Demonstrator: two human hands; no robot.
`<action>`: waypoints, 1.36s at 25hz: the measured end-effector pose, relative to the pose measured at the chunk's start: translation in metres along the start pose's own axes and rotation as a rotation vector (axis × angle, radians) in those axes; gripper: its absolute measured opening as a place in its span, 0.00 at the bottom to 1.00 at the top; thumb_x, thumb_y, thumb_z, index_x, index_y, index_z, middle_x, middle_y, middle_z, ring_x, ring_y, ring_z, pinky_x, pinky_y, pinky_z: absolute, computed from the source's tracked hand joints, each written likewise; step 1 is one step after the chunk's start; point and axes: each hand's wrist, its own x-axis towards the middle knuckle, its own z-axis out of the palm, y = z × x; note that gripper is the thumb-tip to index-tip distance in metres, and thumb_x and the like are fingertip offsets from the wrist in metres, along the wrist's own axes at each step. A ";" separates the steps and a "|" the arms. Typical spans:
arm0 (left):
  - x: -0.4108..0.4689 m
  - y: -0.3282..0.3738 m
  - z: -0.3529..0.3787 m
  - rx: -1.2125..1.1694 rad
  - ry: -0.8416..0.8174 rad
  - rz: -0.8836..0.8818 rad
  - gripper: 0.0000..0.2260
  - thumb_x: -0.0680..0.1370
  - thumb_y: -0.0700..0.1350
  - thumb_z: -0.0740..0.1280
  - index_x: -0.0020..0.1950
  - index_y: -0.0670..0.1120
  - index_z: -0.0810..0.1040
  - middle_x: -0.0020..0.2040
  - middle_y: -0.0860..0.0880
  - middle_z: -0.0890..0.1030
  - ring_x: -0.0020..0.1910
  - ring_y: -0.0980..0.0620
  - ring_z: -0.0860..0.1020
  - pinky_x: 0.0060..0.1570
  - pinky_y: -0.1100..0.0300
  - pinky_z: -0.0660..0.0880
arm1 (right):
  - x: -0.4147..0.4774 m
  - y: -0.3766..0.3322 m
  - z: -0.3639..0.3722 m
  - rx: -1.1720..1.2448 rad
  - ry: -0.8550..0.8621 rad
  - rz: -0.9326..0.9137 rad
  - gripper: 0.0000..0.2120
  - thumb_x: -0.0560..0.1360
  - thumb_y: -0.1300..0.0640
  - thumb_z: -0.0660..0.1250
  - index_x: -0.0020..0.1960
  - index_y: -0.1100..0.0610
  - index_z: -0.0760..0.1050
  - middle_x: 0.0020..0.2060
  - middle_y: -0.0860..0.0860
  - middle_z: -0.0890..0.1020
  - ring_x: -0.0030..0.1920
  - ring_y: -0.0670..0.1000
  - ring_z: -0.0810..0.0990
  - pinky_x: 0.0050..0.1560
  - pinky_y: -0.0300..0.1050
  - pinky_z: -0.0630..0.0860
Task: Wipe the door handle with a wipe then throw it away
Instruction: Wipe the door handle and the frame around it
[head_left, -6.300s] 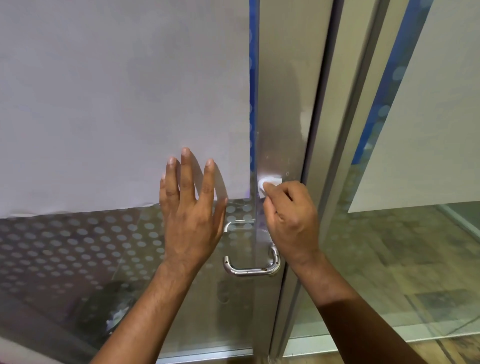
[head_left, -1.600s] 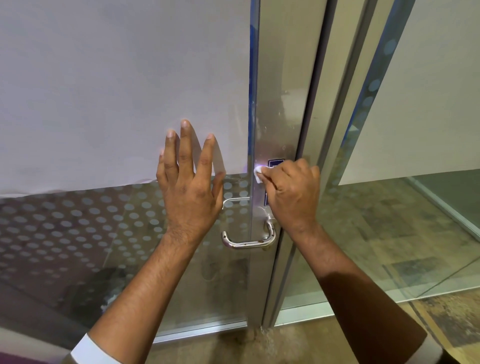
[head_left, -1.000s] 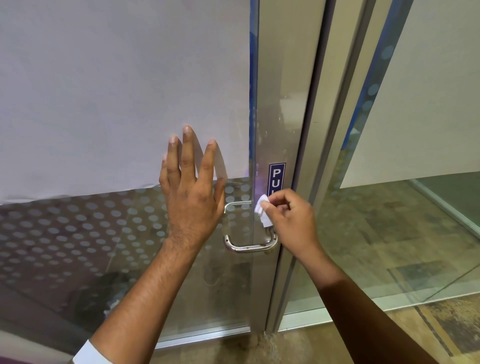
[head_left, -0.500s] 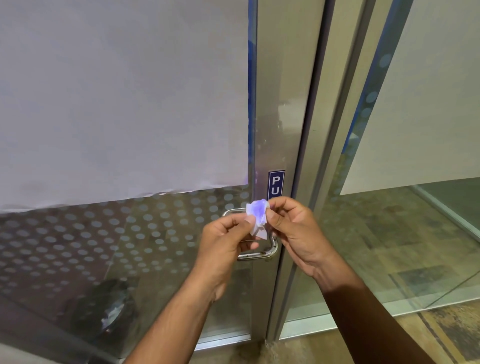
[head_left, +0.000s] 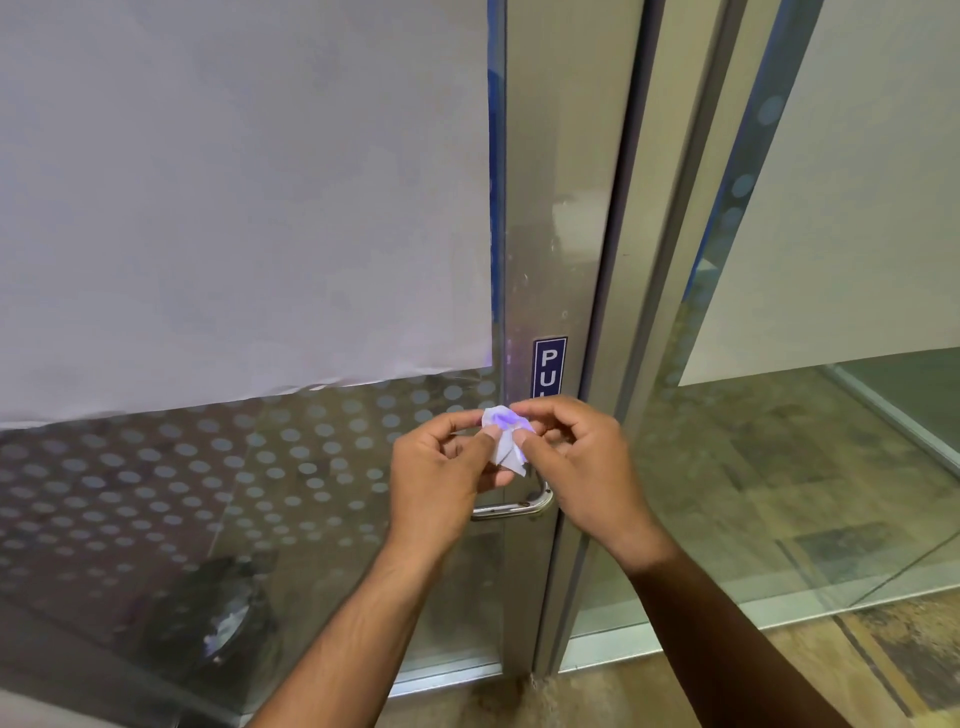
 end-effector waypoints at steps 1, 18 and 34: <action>0.001 0.001 0.001 -0.024 -0.011 -0.012 0.07 0.82 0.38 0.71 0.53 0.46 0.89 0.44 0.40 0.90 0.44 0.43 0.90 0.40 0.58 0.85 | -0.002 0.000 0.002 -0.087 0.034 -0.048 0.11 0.77 0.60 0.74 0.55 0.47 0.87 0.45 0.44 0.86 0.43 0.46 0.84 0.46 0.41 0.80; 0.019 0.029 -0.035 0.810 0.272 1.034 0.15 0.79 0.38 0.73 0.66 0.41 0.83 0.64 0.43 0.83 0.67 0.43 0.79 0.68 0.51 0.75 | 0.036 -0.028 0.006 -0.428 0.491 -0.461 0.08 0.79 0.67 0.72 0.56 0.60 0.86 0.47 0.54 0.83 0.45 0.45 0.79 0.47 0.26 0.73; 0.054 0.016 -0.053 1.321 0.369 1.009 0.34 0.81 0.48 0.67 0.86 0.45 0.61 0.87 0.36 0.54 0.87 0.35 0.50 0.84 0.35 0.50 | 0.032 0.019 0.022 -0.757 0.332 -0.559 0.07 0.79 0.67 0.71 0.56 0.62 0.85 0.41 0.56 0.81 0.41 0.56 0.79 0.37 0.50 0.80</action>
